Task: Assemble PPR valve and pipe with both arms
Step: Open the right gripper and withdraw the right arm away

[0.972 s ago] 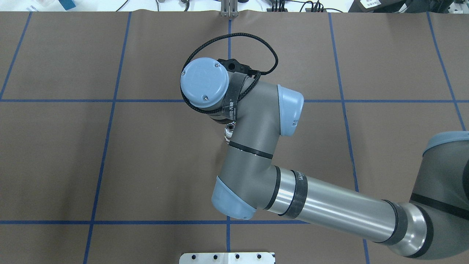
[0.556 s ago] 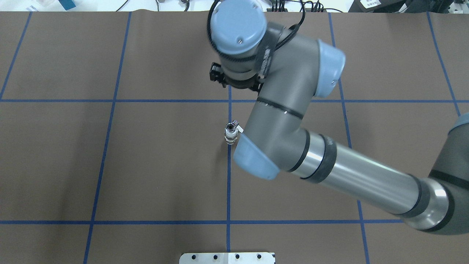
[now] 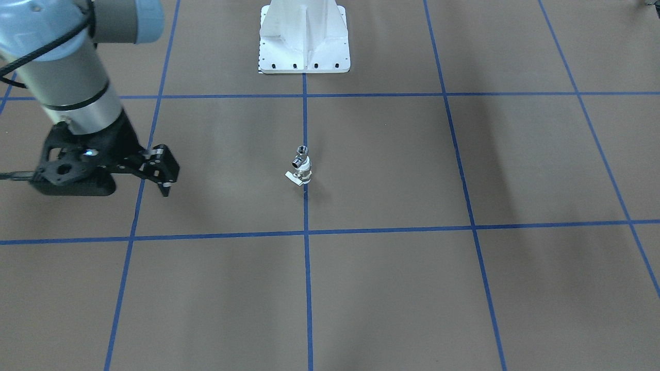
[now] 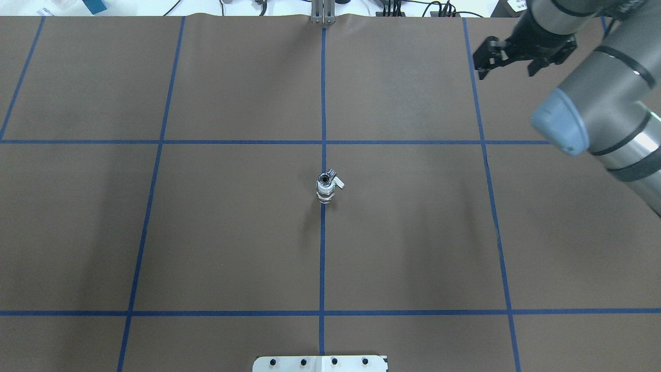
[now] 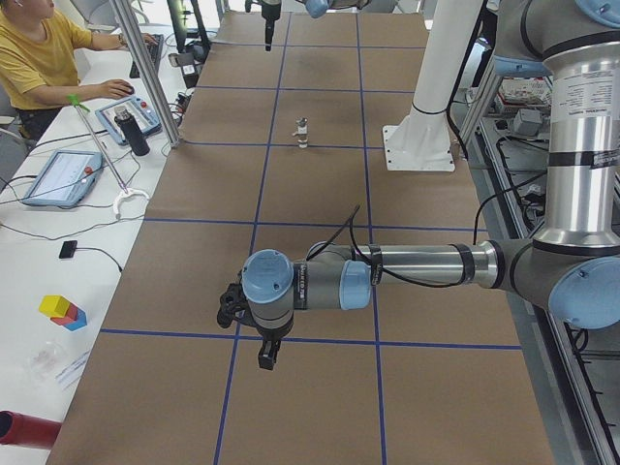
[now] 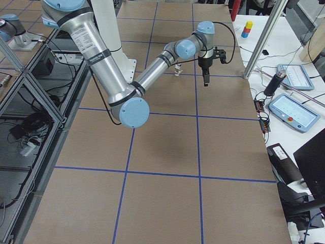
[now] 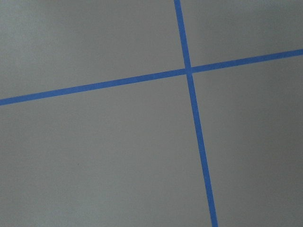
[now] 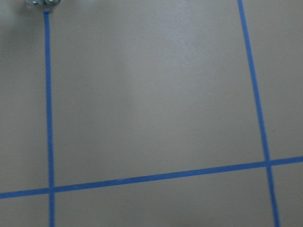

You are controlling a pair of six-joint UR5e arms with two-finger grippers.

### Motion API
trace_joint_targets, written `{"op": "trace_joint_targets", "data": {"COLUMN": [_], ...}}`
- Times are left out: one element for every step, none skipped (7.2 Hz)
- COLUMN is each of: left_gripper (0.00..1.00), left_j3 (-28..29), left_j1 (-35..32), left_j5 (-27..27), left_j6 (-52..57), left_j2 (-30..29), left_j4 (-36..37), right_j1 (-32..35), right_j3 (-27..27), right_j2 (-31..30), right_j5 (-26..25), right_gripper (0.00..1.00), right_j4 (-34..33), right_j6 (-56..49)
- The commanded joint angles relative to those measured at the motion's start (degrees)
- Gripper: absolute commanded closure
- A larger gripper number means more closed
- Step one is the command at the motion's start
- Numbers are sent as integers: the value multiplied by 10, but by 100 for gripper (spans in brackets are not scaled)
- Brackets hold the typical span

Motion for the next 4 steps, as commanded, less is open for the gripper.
{"op": "trace_joint_targets", "data": {"left_gripper": [0, 0, 0, 0], "left_j3": [-5, -5, -3, -13], "left_j1": [-2, -3, -2, -3], "left_j5": [0, 0, 0, -3], "left_j6": [0, 0, 0, -3], "left_j2": [8, 7, 4, 11], "left_j4": [-2, -3, -7, -15], "right_j1": [107, 162, 190, 217], "right_j3": [-13, -50, -86, -116], "right_j2": [-132, -151, -167, -176], "right_j5": [59, 67, 73, 74], "right_gripper": [1, 1, 1, 1], "right_j4": [62, 62, 63, 64], "right_j6": [-211, -306, -369, -396]}}
